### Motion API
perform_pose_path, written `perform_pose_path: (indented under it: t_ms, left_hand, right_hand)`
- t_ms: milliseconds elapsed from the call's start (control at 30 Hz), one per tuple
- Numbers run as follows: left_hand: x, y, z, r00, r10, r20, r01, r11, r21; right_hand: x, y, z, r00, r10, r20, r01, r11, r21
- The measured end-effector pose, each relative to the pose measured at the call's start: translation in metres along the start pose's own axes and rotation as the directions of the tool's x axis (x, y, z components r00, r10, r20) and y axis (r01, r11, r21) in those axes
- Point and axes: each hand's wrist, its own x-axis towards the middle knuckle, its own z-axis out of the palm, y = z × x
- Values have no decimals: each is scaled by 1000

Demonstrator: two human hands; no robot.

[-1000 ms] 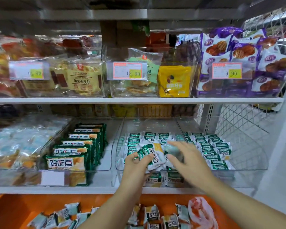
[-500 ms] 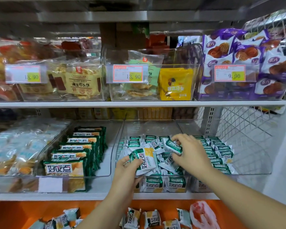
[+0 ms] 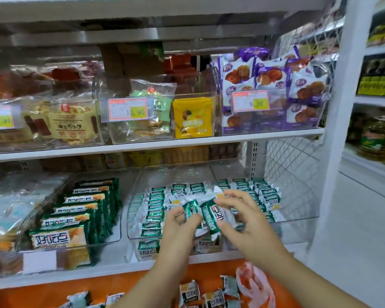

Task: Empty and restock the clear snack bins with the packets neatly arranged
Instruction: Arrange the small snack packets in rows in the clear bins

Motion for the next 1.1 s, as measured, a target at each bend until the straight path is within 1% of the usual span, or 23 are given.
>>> perform_pose_path:
  t_ms: [67,133,167,233,300,367,467,500,533,600,633,667,767,867,933,1000,1033,1100]
  left_hand:
    - [-7,5,9,998,54,45,-59,991,121]
    - [-10,7,21,989,120,86,-136,968,209]
    - [-11,8,27,982,151,112,-175,953,249]
    - [-13,9,41,967,180,178,-226,930,289]
    - [-13,10,57,948,169,271,-243,932,269]
    - [-10,9,71,927,126,352,-227,939,259]
    - [-9,12,92,888,81,453,-263,896,357]
    - [-9,14,100,874,83,478,-291,878,380]
    - [-8,15,108,858,87,506,-320,862,394]
    - [-4,16,118,817,119,564,-393,832,392]
    - [-1,14,125,797,130,590,-425,814,395]
    - [0,13,132,778,134,614,-454,795,402]
    - [1,12,148,726,132,675,-516,753,408]
    - [4,11,159,679,133,722,-551,741,383]
    - [11,7,164,696,136,705,-536,751,384]
    - [22,3,169,747,140,651,-500,763,409]
    - [30,0,172,776,146,614,-478,771,421]
    - [49,-3,179,839,152,523,-409,809,421]
  right_hand:
    - [-5,4,-12,997,78,-20,-76,993,92]
    - [-11,9,-25,985,170,-23,-159,957,243]
    - [-12,13,-31,981,191,-26,-175,941,289]
    - [-17,22,-42,979,199,-40,-178,935,307]
    - [-24,31,-50,973,227,-47,-194,910,365]
    - [-32,41,-59,966,248,-68,-196,881,430]
    - [-40,53,-73,961,260,-90,-189,861,472]
    - [-41,57,-79,963,251,-93,-186,877,443]
    - [-41,61,-85,967,232,-108,-179,915,362]
    - [-37,67,-97,980,148,-135,-130,983,132]
    - [-37,71,-105,983,112,-143,-106,993,50]
    - [-35,76,-111,984,98,-146,-98,995,10]
    - [-34,88,-121,988,66,-139,-72,997,-39]
    - [-35,94,-126,990,51,-132,-61,996,-72]
    - [-35,98,-132,992,72,-108,-78,996,-52]
    - [-32,103,-142,983,118,-143,-119,993,4]
    - [-30,106,-148,968,147,-204,-144,989,30]
    - [-26,119,-163,903,208,-375,-197,978,69]
